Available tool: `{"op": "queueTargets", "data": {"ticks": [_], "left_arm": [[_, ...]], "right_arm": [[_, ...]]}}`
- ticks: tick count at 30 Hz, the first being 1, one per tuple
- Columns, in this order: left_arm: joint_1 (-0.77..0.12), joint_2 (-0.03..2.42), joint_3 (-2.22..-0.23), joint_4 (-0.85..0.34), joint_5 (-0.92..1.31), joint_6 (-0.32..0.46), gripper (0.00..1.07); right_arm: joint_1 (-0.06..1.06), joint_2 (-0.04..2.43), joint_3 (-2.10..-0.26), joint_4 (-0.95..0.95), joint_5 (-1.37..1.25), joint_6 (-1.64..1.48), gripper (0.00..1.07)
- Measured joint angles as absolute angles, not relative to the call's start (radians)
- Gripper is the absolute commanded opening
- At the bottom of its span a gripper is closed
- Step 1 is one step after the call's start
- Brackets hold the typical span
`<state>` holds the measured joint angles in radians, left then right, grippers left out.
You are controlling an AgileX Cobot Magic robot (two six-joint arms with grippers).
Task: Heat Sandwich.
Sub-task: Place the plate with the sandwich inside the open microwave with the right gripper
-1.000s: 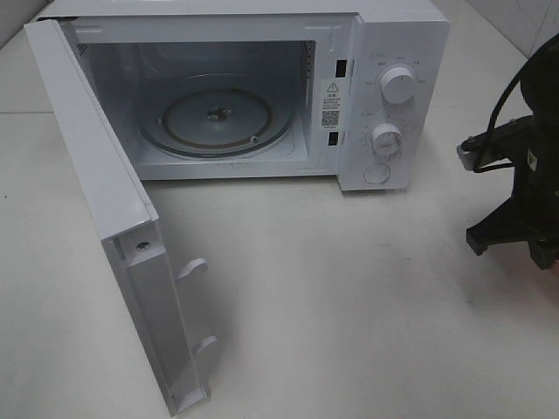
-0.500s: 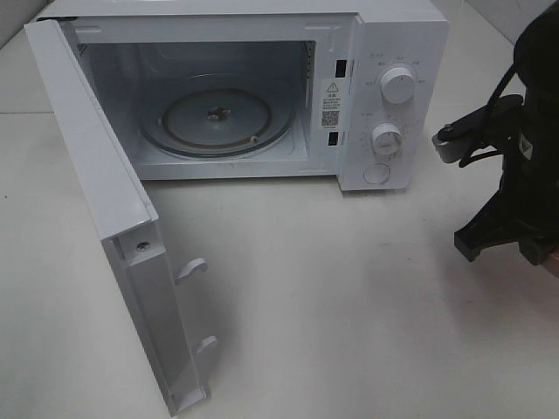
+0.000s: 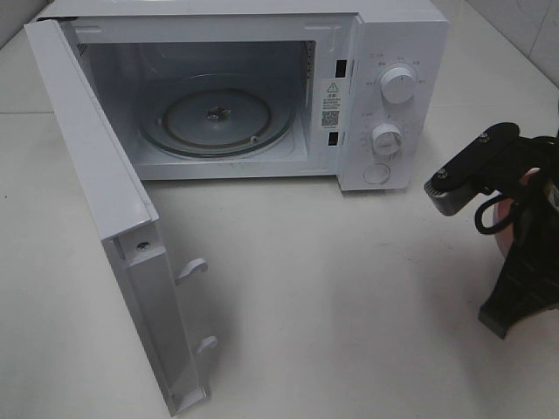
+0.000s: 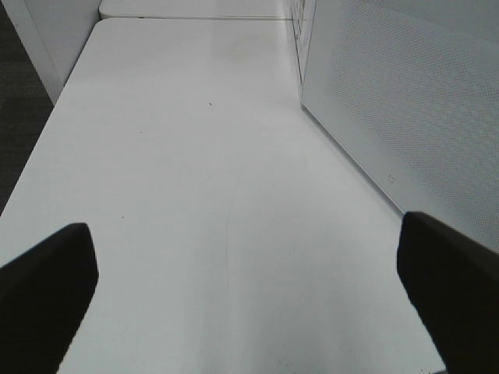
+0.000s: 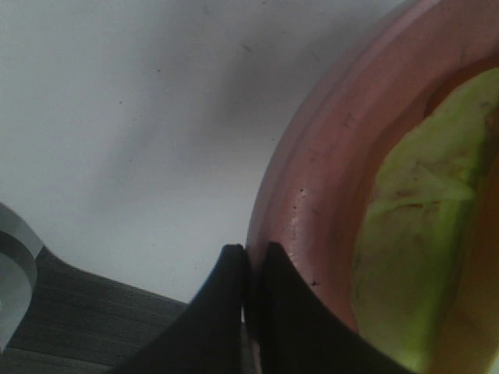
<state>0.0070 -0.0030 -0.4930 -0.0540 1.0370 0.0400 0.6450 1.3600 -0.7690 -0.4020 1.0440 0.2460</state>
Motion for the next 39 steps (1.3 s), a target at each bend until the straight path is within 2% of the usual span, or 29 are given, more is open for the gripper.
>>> {"op": "queueTargets", "data": {"ticks": [8,13,27,39], "left_arm": [[0.007,-0.003,-0.493,-0.054,1.037,0.04,1.04],[0.007,-0.003,-0.493,-0.054,1.037,0.04,1.04],[0.007,-0.003,-0.493,-0.054,1.037,0.04,1.04],[0.007,-0.003,-0.493,-0.054,1.037,0.04,1.04]], "right_arm": [[0.77,1.239,-0.706,-0.402,1.044,0.105,0.0],[0.805,1.205,-0.702,-0.401,1.043,0.0,0.0],[0.809,1.189,-0.701,-0.368,0.94,-0.502,0.01],[0.809,1.189,-0.695,-0.357,0.857,-0.678,0.0]]}}
